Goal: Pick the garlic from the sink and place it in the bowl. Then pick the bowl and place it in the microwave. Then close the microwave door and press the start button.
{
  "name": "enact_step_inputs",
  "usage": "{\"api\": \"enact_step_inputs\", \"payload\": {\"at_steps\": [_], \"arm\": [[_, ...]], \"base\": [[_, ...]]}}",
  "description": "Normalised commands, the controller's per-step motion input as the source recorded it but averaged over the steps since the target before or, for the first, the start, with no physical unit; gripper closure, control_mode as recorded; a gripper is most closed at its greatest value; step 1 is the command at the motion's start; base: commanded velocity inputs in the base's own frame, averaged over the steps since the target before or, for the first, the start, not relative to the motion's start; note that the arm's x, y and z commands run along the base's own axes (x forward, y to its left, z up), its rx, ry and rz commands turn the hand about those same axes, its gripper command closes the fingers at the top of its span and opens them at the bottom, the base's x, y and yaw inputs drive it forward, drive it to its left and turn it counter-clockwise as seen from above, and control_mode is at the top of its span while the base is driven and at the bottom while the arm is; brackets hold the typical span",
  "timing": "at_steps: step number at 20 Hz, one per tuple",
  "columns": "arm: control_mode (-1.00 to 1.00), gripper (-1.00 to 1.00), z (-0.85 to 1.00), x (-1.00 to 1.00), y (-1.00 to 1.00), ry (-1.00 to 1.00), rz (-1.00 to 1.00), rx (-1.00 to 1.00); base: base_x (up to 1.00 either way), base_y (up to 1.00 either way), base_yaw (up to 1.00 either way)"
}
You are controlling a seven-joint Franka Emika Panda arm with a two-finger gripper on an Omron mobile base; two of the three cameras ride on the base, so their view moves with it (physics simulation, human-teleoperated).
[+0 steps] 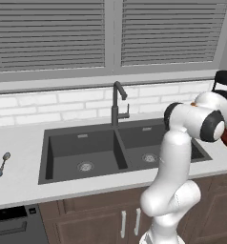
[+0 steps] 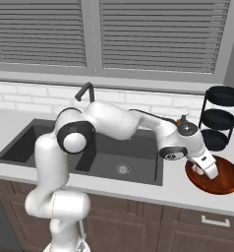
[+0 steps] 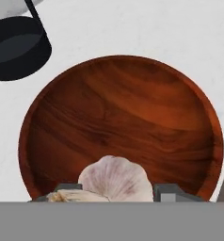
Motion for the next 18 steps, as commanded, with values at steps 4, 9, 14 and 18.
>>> {"api": "enact_step_inputs", "payload": {"at_steps": [4, 9, 14, 18], "arm": [[-1.0, 1.0, -0.23, 0.14, -0.48, 0.0, -0.01, 0.14], [-1.0, -1.0, -0.02, 0.18, -0.31, 0.0, 0.0, 0.13], [-1.0, -1.0, -0.04, 0.18, 0.01, 0.0, 0.0, 0.02], [-1.0, -1.0, -0.05, 0.07, 0.05, 0.0, 0.0, 0.0]], "base": [[0.0, 0.0, 0.0], [0.0, 0.0, 0.0], [0.0, 0.0, 0.0], [0.0, 0.0, 0.0]]}}
